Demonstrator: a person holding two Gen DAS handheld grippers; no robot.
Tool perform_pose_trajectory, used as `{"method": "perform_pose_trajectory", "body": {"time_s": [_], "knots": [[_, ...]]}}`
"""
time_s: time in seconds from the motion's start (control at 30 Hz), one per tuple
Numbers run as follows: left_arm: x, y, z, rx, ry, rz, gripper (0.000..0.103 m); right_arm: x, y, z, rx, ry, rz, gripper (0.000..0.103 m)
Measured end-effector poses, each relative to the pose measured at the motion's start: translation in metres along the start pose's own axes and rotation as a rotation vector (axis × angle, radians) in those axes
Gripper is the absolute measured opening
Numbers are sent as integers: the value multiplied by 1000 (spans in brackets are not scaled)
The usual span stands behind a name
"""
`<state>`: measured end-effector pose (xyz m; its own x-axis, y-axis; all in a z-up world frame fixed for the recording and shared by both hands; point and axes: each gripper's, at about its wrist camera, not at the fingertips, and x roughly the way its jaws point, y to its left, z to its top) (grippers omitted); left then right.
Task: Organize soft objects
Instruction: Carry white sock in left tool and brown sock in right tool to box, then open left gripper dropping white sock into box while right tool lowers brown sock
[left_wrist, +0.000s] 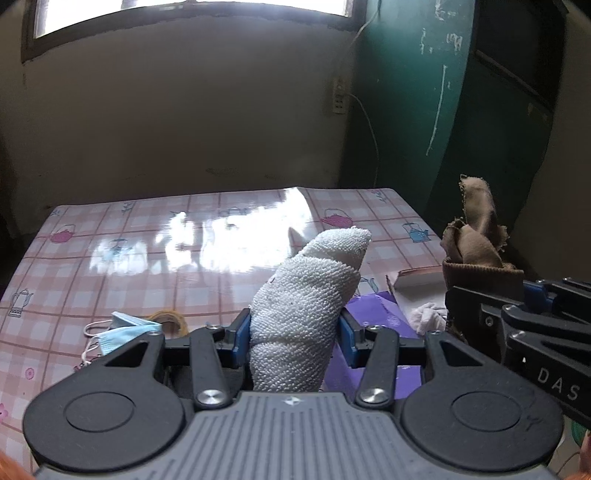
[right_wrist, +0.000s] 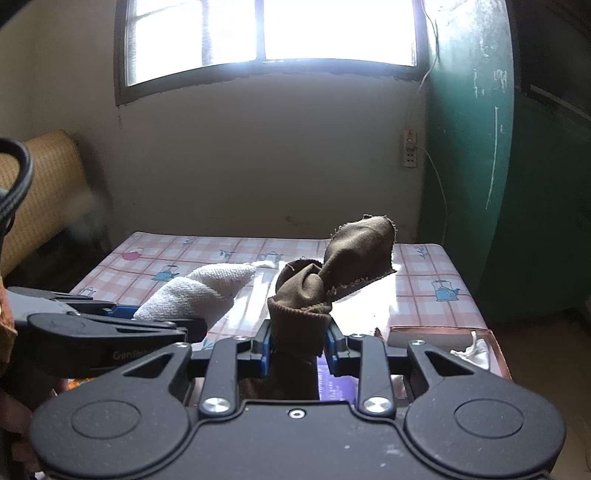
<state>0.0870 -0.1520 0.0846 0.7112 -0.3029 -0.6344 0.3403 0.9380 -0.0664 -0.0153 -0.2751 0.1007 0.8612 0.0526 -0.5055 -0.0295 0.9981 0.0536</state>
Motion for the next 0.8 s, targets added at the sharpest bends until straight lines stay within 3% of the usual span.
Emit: {"method": "perform_pose_trajectory", "body": {"time_s": [0.8], "knots": [[55, -80, 9, 123, 60, -161, 49, 3, -94, -7, 36, 53, -170, 34]]}}
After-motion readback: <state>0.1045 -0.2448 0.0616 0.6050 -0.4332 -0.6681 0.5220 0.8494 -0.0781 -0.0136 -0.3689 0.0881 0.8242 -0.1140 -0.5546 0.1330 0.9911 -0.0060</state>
